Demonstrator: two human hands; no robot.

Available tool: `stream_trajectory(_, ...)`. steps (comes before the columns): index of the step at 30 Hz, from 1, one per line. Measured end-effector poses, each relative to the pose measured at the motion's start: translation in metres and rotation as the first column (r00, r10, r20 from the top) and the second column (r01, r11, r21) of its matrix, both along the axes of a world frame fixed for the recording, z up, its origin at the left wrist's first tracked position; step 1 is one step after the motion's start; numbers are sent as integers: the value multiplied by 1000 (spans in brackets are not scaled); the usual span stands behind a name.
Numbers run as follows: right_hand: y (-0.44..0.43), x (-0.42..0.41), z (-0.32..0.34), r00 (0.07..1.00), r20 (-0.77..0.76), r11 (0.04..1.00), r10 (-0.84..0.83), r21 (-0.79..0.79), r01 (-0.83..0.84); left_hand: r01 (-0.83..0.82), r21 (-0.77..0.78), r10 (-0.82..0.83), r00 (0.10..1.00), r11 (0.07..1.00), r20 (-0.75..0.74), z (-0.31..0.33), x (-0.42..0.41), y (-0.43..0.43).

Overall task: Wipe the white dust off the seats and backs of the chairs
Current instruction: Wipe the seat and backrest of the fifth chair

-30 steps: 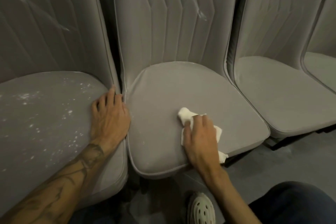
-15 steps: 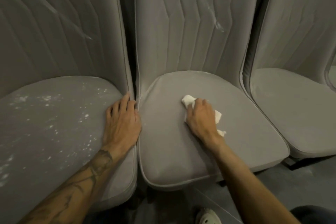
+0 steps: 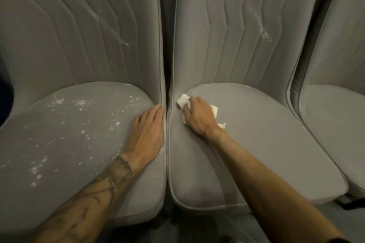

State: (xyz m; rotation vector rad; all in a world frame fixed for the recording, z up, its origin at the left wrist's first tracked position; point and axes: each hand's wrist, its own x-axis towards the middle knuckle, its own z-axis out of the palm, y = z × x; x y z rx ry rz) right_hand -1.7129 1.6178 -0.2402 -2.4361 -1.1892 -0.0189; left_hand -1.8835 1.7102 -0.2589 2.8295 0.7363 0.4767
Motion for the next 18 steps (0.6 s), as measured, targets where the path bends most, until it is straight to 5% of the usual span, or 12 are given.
stream_trajectory(5,-33,-42,-14,963,15,963,270,13,-271,-25,34,27,998,999,-55,-6,0,1)
stream_trajectory(12,15,-23,2,993,-19,993,119,19,-119,-33,-3,33,999,999,-14,-7,-1,-1)
stream_trajectory(18,-95,-103,-8,915,-8,915,403,9,-403,-15,-31,17,998,999,53,-10,-2,2)
